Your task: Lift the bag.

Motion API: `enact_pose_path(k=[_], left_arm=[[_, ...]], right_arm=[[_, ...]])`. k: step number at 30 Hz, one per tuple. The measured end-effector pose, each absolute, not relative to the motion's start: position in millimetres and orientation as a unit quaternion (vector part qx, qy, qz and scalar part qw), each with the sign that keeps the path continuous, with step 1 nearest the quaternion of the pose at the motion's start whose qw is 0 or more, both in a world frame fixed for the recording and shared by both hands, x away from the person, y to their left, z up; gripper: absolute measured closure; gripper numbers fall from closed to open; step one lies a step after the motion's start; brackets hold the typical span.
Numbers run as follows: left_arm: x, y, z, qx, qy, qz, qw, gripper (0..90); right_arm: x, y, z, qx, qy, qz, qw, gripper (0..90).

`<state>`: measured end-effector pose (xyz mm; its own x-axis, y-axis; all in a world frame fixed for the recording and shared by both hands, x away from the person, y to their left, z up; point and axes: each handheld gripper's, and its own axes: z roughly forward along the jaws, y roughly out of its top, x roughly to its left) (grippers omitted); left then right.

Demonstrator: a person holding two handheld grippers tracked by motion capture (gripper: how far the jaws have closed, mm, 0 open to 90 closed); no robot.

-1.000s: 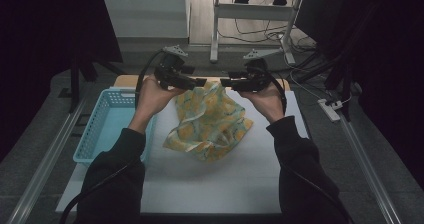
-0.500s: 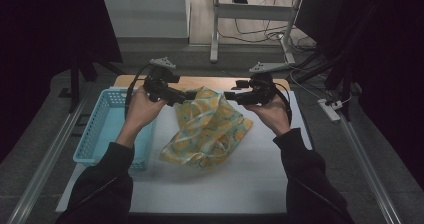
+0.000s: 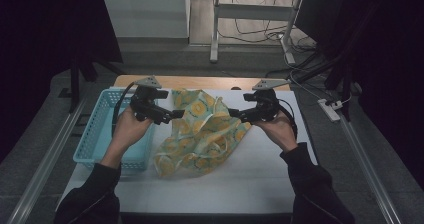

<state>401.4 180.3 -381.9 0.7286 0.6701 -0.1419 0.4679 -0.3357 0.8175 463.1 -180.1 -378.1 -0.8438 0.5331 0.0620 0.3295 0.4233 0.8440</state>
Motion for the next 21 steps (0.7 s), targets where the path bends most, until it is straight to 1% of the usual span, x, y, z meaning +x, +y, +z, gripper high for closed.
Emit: enact_pose_path(k=[5, 16, 21], left_arm=[[386, 188, -393, 0.810, 0.356, 0.120, 0.451, 0.0], [350, 205, -419, 0.804, 0.370, 0.134, 0.446, 0.0], [336, 214, -431, 0.796, 0.384, 0.133, 0.449, 0.0]], right_arm=[[453, -185, -386, 0.260, 0.836, 0.473, 0.104, 4.8], [430, -196, -408, 0.248, 0.849, 0.454, 0.110, 4.6], [420, -199, -418, 0.248, 0.845, 0.461, 0.110, 2.0]])
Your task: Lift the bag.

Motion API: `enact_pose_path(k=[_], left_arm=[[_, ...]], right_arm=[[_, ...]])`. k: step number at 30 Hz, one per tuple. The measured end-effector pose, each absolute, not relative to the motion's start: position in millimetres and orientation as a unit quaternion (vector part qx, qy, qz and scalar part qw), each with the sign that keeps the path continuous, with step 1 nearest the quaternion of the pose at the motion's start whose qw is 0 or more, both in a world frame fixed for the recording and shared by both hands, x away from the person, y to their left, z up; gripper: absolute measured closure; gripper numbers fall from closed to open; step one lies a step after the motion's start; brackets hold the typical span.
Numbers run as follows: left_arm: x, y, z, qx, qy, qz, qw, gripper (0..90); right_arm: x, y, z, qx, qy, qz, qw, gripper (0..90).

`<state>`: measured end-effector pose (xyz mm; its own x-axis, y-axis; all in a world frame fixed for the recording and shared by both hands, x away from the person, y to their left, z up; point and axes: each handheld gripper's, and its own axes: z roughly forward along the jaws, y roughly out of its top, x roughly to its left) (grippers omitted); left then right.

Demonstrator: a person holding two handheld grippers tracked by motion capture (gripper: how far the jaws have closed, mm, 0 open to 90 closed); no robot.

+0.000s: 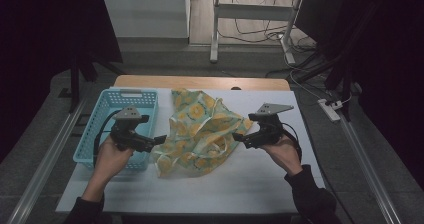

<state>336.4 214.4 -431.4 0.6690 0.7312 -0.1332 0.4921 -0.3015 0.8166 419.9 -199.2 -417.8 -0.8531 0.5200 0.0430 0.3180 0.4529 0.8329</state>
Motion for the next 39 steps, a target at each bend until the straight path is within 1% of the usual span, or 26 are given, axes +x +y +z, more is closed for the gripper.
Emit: enact_pose_path(k=[3, 10, 17, 23, 26, 34, 36, 39], left_arm=[[328, 219, -438, 0.791, 0.390, 0.132, 0.453, 0.0], [315, 225, -450, 0.789, 0.396, 0.136, 0.449, 0.0], [295, 228, -457, 0.779, 0.408, 0.148, 0.452, 0.0], [275, 232, -464, 0.773, 0.415, 0.151, 0.456, 0.0], [265, 233, -470, 0.774, 0.419, 0.150, 0.450, 0.0], [238, 238, -488, 0.775, 0.436, 0.146, 0.434, 0.0], [231, 241, -490, 0.770, 0.439, 0.156, 0.436, 0.0], [223, 245, -491, 0.766, 0.447, 0.158, 0.434, 0.0]], right_arm=[[415, -200, -423, 0.249, 0.845, 0.461, 0.108, 1.7], [403, -205, -443, 0.267, 0.844, 0.449, 0.122, 0.9], [385, -214, -453, 0.271, 0.837, 0.454, 0.144, 0.2], [371, -223, -463, 0.283, 0.833, 0.457, 0.128, 0.2], [362, -228, -468, 0.285, 0.837, 0.450, 0.129, 0.2], [340, -247, -475, 0.298, 0.838, 0.433, 0.145, 0.0], [336, -253, -476, 0.304, 0.837, 0.430, 0.150, 0.0], [329, -264, -479, 0.316, 0.833, 0.427, 0.156, 0.0]])
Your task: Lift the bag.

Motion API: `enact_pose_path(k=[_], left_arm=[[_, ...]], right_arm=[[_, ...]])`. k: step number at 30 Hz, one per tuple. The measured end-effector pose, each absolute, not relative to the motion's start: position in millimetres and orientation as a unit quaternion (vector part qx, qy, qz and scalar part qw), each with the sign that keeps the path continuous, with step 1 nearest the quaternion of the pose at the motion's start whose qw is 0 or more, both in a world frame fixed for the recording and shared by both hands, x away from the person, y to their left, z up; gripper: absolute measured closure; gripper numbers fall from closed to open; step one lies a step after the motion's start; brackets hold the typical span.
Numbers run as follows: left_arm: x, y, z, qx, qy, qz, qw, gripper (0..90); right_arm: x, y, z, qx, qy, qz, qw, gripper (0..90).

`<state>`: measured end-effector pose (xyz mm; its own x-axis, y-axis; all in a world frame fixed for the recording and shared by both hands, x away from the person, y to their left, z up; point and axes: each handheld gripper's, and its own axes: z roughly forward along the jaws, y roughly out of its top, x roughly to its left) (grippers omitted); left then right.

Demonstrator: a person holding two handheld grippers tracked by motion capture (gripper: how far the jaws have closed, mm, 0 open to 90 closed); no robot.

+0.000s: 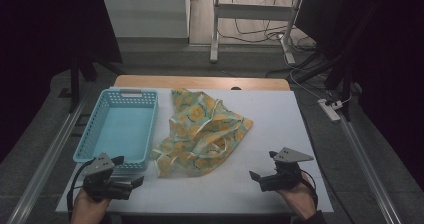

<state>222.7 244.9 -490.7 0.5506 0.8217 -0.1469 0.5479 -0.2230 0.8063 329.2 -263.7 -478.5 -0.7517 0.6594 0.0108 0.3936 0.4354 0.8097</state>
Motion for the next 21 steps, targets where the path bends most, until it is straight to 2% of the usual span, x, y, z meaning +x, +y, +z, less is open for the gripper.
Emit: enact_pose_path(k=[13, 21], left_arm=[[202, 262, -515, 0.768, 0.483, 0.153, 0.391, 0.0], [200, 264, -519, 0.770, 0.500, 0.146, 0.367, 0.0]], right_arm=[[296, -310, -493, 0.372, 0.823, 0.398, 0.158, 0.0], [283, -321, -497, 0.390, 0.825, 0.380, 0.154, 0.0]])
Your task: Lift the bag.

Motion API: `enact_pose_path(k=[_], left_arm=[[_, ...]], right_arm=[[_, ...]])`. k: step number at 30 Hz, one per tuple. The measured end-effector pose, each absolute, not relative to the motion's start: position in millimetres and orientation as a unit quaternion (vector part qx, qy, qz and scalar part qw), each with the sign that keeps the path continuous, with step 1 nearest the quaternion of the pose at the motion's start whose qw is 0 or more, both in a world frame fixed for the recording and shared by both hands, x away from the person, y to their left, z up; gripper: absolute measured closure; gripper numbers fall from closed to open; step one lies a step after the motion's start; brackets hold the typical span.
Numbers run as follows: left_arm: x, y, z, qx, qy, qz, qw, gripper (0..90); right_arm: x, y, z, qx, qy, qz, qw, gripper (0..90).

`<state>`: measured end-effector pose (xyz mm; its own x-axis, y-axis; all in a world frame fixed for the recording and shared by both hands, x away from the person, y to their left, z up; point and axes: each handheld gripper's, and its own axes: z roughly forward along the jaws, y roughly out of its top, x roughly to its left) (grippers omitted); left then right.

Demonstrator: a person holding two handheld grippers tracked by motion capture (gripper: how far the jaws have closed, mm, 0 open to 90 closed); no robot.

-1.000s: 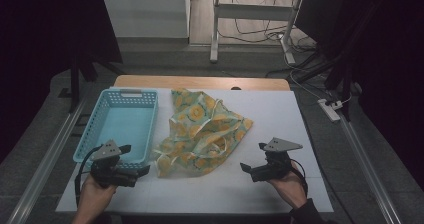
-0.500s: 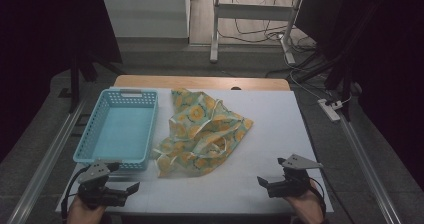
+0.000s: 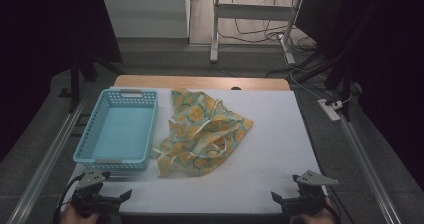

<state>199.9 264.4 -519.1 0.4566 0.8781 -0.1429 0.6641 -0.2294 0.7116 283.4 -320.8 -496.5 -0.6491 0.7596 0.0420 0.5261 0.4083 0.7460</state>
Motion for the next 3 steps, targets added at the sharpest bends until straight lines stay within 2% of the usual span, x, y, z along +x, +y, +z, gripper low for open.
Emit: enact_pose_path(k=[3], left_arm=[[201.6, 265.2, -519.6, 0.766, 0.507, 0.141, 0.369, 0.0]], right_arm=[[284.1, -319.6, -497.8, 0.388, 0.830, 0.371, 0.152, 0.0]])
